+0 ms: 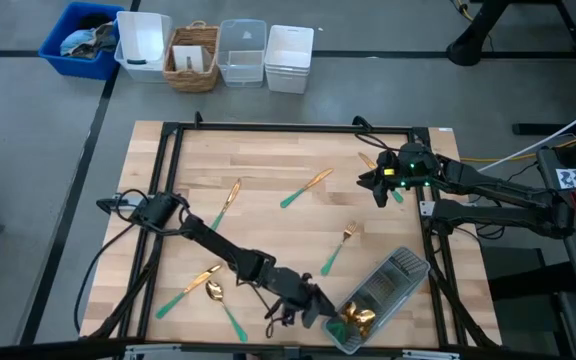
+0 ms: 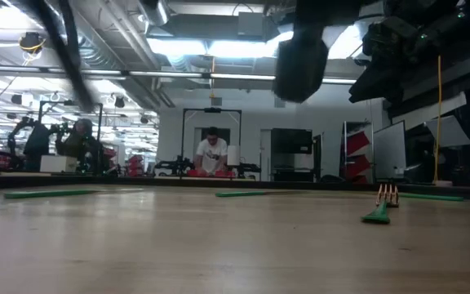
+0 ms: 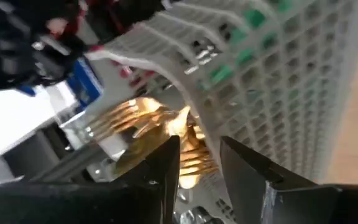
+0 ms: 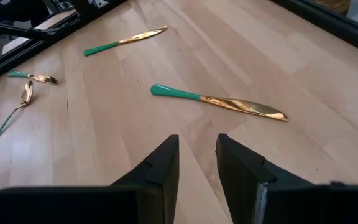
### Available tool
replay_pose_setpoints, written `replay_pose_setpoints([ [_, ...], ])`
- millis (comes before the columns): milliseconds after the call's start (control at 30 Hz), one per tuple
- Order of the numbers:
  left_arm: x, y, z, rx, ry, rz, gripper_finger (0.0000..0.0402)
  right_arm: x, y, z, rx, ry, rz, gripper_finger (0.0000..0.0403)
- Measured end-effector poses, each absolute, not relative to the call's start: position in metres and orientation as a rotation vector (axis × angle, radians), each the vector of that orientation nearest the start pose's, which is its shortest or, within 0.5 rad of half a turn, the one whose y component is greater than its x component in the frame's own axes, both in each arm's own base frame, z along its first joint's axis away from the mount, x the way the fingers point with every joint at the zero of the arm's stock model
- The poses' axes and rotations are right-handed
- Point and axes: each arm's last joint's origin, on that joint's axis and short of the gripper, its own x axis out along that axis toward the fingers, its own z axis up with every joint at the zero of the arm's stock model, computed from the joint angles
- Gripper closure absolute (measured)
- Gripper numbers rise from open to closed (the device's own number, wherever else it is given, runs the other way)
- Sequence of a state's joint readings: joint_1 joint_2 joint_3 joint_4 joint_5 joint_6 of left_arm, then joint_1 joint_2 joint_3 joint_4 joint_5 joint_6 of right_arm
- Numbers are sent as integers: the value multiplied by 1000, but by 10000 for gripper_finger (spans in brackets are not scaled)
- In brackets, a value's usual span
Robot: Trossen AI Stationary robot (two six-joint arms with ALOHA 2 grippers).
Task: Sort silverware
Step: Put the top right table knife into the utensil organizer
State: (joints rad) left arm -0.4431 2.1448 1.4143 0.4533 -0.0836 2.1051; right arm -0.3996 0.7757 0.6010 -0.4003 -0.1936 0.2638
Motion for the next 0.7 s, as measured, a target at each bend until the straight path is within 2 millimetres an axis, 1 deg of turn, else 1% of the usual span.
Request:
replay_pose_setpoints([
  [67, 434, -202, 180, 2159, -179, -482, 293, 153, -59, 253, 425, 523, -273, 295],
  [133, 435, -200, 181, 2147, -161, -451, 293, 153, -59, 253, 425, 523, -273, 295],
  [333, 437, -203, 194, 2019, -215, -322, 293, 153, -59, 253, 426, 523, -273, 295],
  [433, 436, -202, 200, 1961, -208, -278, 293, 153, -60, 252, 464, 516, -317, 295],
  [567, 436, -190, 218, 1797, -117, -196, 293, 152, -62, 252, 470, 506, -403, 295],
  [700, 438, -164, 229, 1597, 27, -202, 293, 150, -67, 250, 467, 532, -487, 295],
])
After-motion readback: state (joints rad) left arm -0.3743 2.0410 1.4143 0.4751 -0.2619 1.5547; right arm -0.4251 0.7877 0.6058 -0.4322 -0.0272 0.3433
